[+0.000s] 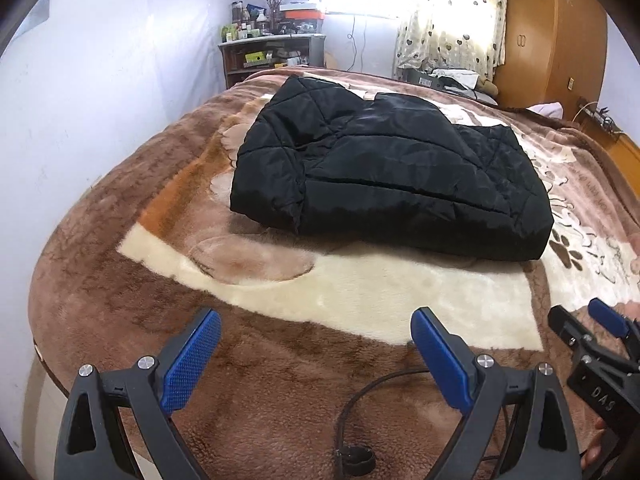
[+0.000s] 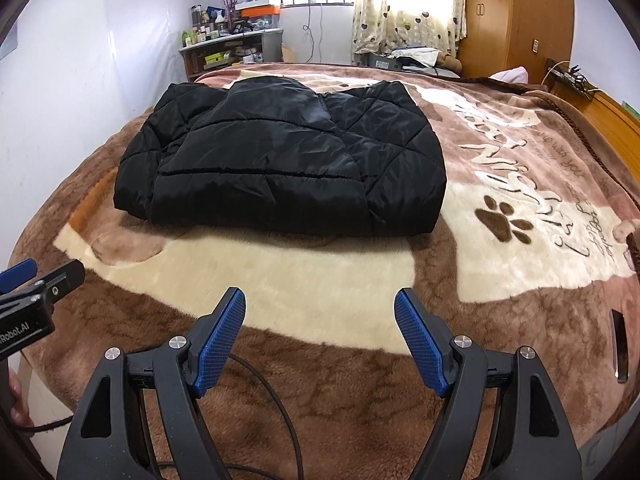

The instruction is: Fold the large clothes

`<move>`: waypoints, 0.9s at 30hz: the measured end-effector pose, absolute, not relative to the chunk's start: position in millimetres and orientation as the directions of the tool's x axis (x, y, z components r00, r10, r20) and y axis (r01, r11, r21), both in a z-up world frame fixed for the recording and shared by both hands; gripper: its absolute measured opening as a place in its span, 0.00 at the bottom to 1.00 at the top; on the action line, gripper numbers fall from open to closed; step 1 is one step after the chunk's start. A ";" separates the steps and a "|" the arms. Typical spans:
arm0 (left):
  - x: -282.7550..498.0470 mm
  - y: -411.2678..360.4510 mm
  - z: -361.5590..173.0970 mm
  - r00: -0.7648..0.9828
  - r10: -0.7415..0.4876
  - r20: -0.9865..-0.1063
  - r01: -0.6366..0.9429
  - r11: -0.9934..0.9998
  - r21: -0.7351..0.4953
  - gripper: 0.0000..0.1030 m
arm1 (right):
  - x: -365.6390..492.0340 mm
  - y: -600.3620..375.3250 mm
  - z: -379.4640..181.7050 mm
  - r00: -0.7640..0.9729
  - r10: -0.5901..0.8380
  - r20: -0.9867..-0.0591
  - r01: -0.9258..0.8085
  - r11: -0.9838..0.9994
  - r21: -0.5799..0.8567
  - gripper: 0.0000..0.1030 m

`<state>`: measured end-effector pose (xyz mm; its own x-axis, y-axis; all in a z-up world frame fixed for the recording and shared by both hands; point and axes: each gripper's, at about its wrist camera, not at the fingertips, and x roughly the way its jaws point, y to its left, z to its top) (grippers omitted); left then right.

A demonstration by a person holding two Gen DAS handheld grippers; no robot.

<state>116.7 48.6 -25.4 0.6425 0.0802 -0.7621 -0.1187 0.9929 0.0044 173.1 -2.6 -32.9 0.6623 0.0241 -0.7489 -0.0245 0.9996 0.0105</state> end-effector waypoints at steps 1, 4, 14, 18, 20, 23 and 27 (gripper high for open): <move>116.4 47.8 -24.9 0.642 0.103 -0.760 -0.132 0.991 0.024 0.94 | 172.9 -1.7 -32.9 0.662 0.024 -0.749 -0.024 1.000 0.010 0.75; 116.2 41.3 -24.1 0.639 0.174 -0.749 -0.140 0.984 0.110 0.94 | 171.7 -0.2 -32.8 0.666 0.023 -0.745 -0.024 1.000 0.009 0.75; 113.5 40.4 -24.4 0.646 0.118 -0.755 -0.110 0.992 0.061 0.94 | 169.8 1.5 -31.1 0.668 0.015 -0.744 -0.017 1.000 0.005 0.75; 113.6 38.7 -23.3 0.650 0.117 -0.751 -0.103 0.993 0.065 0.94 | 169.8 0.9 -31.1 0.668 0.015 -0.744 -0.018 1.000 0.004 0.75; 113.9 37.7 -22.6 0.651 0.110 -0.751 -0.096 0.993 0.062 0.94 | 169.9 0.8 -31.0 0.668 0.015 -0.744 -0.017 1.000 0.004 0.75; 113.7 36.4 -22.0 0.654 0.106 -0.749 -0.090 0.994 0.063 0.94 | 169.7 0.8 -30.8 0.668 0.015 -0.744 -0.017 1.000 0.005 0.75; 114.8 35.7 -22.0 0.653 0.103 -0.750 -0.084 0.994 0.063 0.94 | 170.0 0.5 -30.9 0.669 0.016 -0.743 -0.019 1.000 0.005 0.75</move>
<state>114.8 35.7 -22.0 0.6535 0.1029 -0.7499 -0.0843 0.9944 0.0630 170.0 0.5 -30.9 0.6690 0.0163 -0.7431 -0.0191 0.9998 0.0047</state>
